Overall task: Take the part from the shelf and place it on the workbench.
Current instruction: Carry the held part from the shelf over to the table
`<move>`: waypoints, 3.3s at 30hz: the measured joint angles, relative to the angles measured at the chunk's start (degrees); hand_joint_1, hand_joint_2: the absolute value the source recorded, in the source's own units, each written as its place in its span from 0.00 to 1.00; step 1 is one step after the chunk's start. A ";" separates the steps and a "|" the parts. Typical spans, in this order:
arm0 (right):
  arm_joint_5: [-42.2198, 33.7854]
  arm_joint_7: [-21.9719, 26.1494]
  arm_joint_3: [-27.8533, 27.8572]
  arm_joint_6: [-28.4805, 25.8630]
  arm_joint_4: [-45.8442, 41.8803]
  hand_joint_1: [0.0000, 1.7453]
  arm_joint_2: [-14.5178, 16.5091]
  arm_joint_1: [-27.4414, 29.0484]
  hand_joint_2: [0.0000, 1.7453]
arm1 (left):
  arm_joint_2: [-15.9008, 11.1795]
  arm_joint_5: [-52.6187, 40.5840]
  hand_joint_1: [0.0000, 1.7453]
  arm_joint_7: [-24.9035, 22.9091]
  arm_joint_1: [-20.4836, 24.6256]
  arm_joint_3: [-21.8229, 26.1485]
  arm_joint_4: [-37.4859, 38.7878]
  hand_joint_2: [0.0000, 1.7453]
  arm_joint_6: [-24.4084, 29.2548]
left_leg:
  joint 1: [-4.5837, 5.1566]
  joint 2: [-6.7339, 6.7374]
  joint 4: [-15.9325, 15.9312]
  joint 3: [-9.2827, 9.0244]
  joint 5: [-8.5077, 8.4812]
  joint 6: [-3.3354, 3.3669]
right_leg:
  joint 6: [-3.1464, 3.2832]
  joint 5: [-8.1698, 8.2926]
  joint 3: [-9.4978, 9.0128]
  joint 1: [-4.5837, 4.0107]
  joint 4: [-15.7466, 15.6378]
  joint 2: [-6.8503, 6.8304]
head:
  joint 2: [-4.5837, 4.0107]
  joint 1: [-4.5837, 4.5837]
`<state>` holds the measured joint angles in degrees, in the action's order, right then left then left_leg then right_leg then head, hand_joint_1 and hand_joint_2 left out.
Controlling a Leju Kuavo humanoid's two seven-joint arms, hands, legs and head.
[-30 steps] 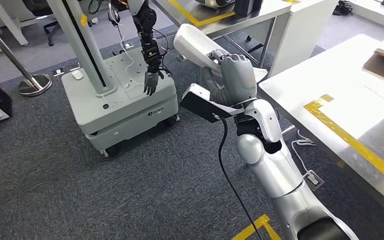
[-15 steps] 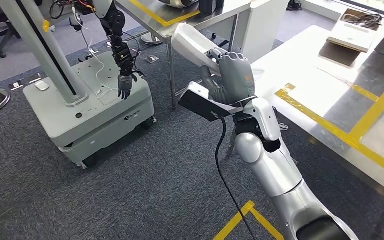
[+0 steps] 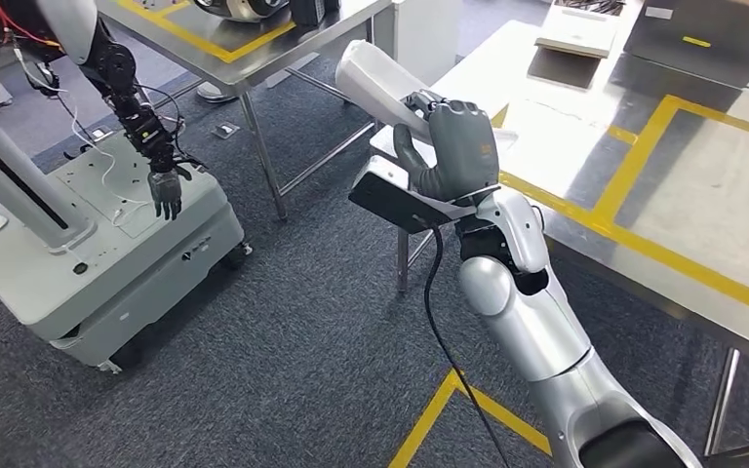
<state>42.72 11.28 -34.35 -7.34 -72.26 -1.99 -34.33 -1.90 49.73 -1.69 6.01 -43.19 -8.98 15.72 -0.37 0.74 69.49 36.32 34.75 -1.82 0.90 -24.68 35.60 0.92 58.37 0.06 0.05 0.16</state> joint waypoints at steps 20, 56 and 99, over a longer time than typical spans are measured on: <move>-0.04 -0.40 0.42 -0.29 -0.78 1.00 -1.38 1.02 1.00 | 0.06 0.57 0.00 -0.64 -0.33 0.02 0.18 1.00 -0.02 | -0.13 2.89 -10.72 -3.77 -7.14 2.95 | -3.30 -3.54 4.97 -0.05 10.52 -0.43 | 0.00 0.34; 1.43 -0.95 4.36 -3.39 -6.88 1.00 -4.59 4.43 1.00 | 0.08 0.40 0.00 -3.01 1.14 0.04 0.18 1.00 -0.02 | 0.41 2.50 -10.55 -4.08 -6.68 2.35 | -1.87 -0.57 -0.87 -0.51 0.10 -0.65 | 0.01 0.65; 1.08 0.02 4.60 -3.40 -5.61 1.00 -2.37 3.89 1.00 | -0.50 2.02 0.00 -1.66 0.02 -0.57 0.28 1.00 -0.02 | 0.88 2.11 -10.71 -3.35 -7.00 1.99 | -1.81 -0.24 -0.74 -0.05 -0.01 -0.92 | 0.01 0.65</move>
<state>43.80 11.29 -29.76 -10.74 -77.88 -4.36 -30.44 -2.40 51.75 -3.34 6.02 -43.76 -8.70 15.69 0.52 2.86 58.77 32.96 27.75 0.17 -0.91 -24.92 34.86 0.87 58.36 -0.86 0.06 0.81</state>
